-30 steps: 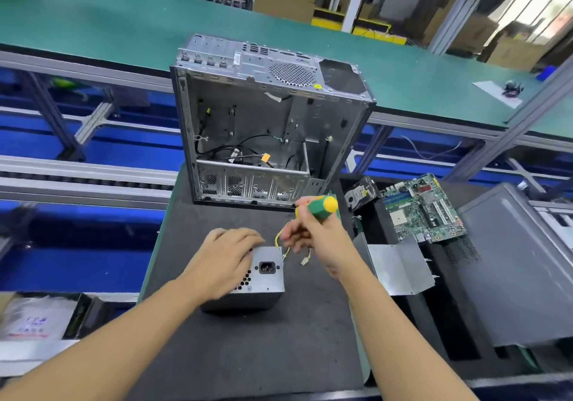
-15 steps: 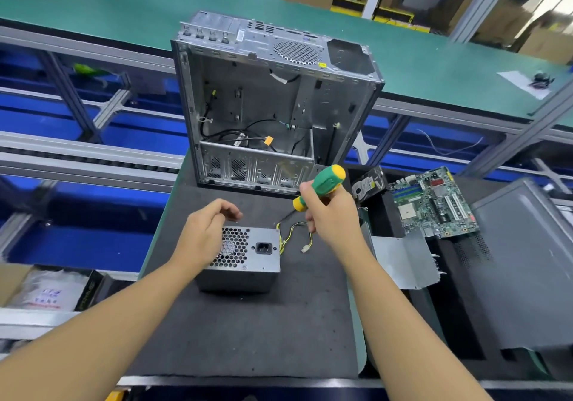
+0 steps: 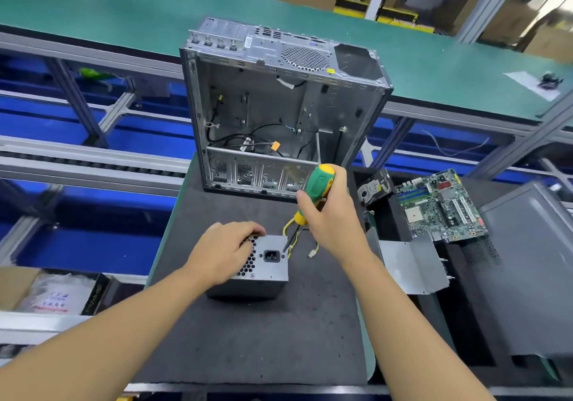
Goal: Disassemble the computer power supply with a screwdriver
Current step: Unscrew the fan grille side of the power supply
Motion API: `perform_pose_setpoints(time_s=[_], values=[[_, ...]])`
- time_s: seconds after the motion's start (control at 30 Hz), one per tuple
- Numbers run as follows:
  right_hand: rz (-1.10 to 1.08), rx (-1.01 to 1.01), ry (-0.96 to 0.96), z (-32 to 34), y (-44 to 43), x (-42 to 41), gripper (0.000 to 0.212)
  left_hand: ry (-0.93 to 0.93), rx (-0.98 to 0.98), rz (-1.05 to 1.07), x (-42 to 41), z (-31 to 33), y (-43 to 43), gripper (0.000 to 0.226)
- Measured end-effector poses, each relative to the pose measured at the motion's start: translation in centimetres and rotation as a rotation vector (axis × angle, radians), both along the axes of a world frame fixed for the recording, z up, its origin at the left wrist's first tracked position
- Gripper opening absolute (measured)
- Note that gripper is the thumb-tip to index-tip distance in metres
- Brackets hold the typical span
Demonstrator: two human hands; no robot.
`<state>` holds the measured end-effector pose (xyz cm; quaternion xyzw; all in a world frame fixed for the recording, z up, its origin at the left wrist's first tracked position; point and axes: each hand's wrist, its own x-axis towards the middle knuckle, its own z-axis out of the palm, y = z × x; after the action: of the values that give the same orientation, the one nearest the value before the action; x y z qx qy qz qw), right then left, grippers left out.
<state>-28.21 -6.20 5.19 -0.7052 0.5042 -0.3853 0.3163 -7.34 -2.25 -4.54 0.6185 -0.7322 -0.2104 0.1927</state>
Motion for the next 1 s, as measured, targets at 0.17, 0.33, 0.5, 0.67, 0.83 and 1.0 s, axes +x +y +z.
perform_pose_setpoints(time_s=[0.17,0.33,0.5,0.67,0.83,1.0], values=[[0.017,-0.012,0.002,-0.6,0.5,-0.3,0.030,-0.277,-0.054,-0.120,-0.8,-0.1,0.1,0.046],[0.018,0.004,-0.057,-0.7,0.8,-0.3,0.029,-0.336,-0.081,-0.216,-1.0,0.2,0.6,0.063],[0.030,0.003,-0.045,-1.0,0.9,-0.3,0.032,-0.298,-0.084,-0.243,-1.0,0.4,0.7,0.065],[0.036,0.023,-0.028,-1.3,0.9,-0.5,0.030,-0.312,-0.081,-0.236,-1.0,0.1,0.6,0.066],[0.047,-0.003,0.044,-1.1,1.1,-0.4,0.035,-0.322,-0.076,-0.228,-1.0,-0.2,0.4,0.067],[0.087,0.043,0.050,-0.9,1.1,-0.7,0.036,-0.320,-0.083,-0.223,-0.9,-0.3,0.3,0.068]])
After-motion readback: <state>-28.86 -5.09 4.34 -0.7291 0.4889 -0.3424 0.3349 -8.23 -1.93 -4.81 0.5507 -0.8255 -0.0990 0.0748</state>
